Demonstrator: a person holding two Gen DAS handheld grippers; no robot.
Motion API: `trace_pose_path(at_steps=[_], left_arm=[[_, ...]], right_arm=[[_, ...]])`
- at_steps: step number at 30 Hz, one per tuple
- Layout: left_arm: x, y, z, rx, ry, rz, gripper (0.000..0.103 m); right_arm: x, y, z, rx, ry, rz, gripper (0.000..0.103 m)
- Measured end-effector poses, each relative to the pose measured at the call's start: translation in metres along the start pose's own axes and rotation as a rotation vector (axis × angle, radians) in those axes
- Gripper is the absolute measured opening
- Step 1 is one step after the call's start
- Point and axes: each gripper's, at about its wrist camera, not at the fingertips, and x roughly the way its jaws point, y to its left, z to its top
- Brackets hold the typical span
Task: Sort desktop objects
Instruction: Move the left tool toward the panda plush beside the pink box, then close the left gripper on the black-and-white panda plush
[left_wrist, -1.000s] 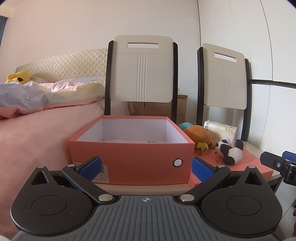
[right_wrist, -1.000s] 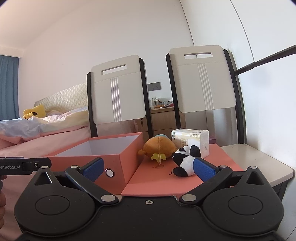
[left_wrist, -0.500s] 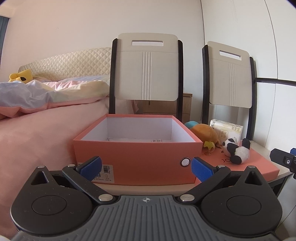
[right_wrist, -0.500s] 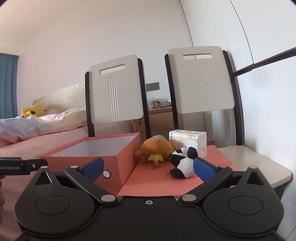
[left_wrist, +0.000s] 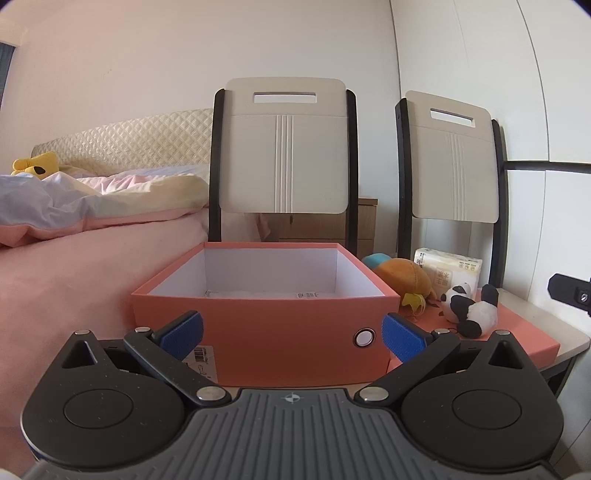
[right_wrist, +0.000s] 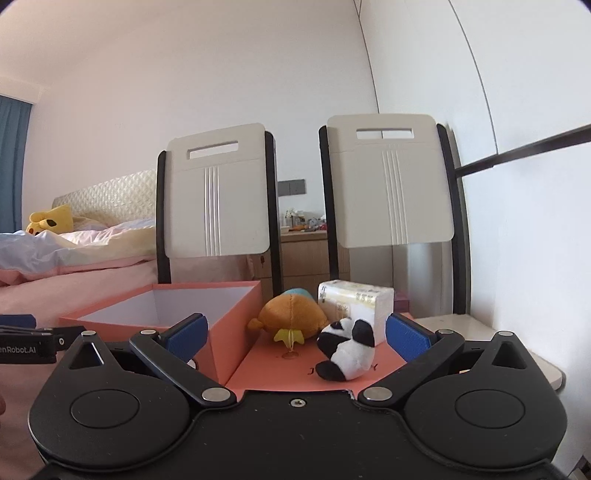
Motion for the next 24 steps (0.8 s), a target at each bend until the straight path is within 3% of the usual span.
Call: trace_pose_path(at_steps=[7,12,14,17,24], left_arm=[[0.018,-0.022,-0.014,0.1,0.006,-0.053,0.103],[0.039,-0.047,-0.017,0.097,0.077,-0.198,0.103],[0.047,-0.059,-0.017,0.117,0.075,-0.248,0.103],[0.054,-0.083,-0.015,0.162,0.023,-0.257,0.103],[0.09,-0.141,-0.01,0.177,0.046,-0.394,0.103]], right_arm=[[0.01,-0.002,-0.003,0.01,0.023,0.014,0.102],[0.015,-0.011,-0.01,0.034,0.039,0.009,0.102],[0.013,-0.022,-0.013,0.049,0.041,-0.024,0.102],[0.009,-0.042,-0.016,0.073,0.041,-0.086,0.102],[0.0,-0.087,-0.025,0.128,0.041,-0.23,0.102]])
